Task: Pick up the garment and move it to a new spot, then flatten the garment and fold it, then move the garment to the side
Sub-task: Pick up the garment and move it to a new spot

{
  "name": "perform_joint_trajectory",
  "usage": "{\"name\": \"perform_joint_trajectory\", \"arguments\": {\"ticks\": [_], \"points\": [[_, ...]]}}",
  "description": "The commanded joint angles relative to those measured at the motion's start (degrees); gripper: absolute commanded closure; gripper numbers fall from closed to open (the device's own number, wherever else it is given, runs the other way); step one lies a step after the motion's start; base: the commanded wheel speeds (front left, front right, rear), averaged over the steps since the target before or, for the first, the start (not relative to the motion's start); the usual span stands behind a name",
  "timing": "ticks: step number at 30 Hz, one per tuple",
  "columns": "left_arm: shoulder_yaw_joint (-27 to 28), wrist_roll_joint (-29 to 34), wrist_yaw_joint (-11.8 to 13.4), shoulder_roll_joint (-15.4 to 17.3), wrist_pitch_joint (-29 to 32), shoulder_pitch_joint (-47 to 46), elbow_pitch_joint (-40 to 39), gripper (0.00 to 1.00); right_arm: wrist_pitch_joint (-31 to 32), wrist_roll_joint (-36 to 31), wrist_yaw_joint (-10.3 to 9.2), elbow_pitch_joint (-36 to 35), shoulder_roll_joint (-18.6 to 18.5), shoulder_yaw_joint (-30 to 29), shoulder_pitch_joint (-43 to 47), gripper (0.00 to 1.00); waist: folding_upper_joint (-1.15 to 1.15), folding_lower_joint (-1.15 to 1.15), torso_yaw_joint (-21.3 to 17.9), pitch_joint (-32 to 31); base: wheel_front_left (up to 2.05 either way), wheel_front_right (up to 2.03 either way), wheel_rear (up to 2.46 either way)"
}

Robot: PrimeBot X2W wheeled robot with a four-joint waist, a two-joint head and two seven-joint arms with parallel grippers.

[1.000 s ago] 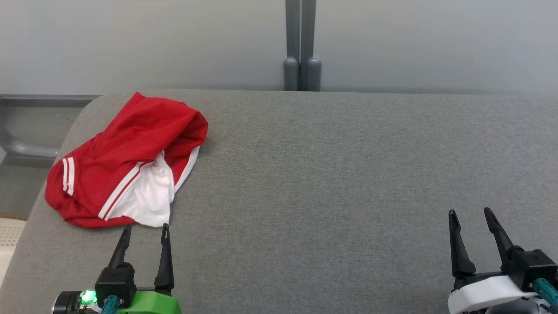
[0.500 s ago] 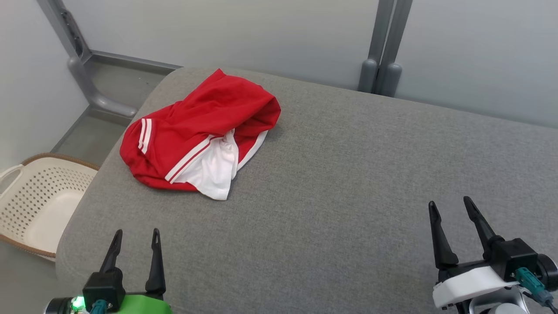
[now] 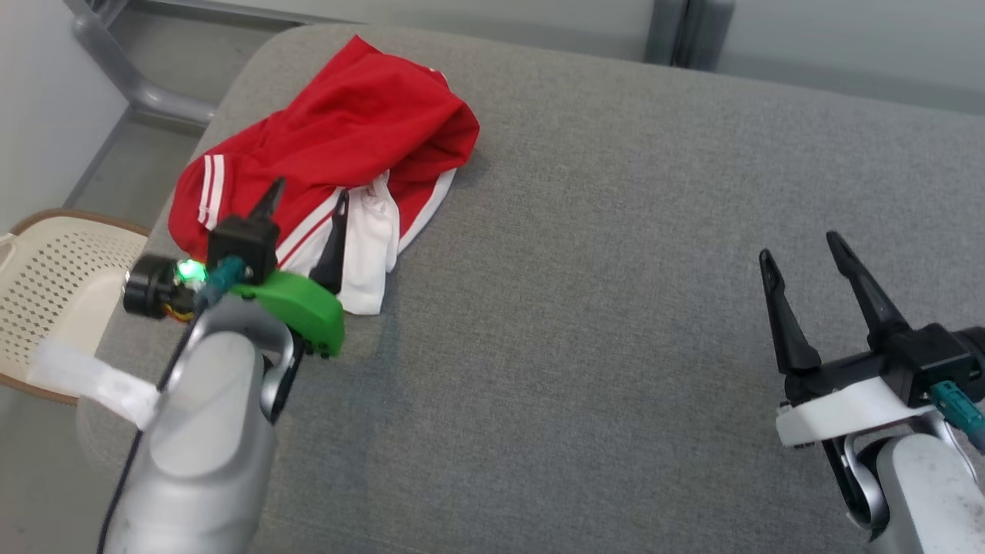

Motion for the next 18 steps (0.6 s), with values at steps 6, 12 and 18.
{"name": "perform_joint_trajectory", "arguments": {"ticks": [6,12,18], "points": [[-4.8,-2.0,-0.3,4.3,6.3,-15.0,11.4,0.00,-0.2,1.0,0.00,-0.2,-0.9,1.8,-5.3,0.00,0.00,0.00,-10.8,18.0,0.00,0.00,0.00],[-7.4,-8.9,-0.3,7.3,14.5,-20.5,21.6,0.24,-0.2,1.4,0.00,0.8,0.4,2.5,-6.8,0.00,0.00,0.00,-13.4,18.2,0.00,0.00,0.00],[-10.4,-15.3,-0.3,10.8,15.4,-20.6,21.8,1.00,-0.2,1.3,0.00,1.9,2.3,1.7,-4.9,0.00,0.00,0.00,-14.1,13.8,0.00,0.00,0.00]]}}
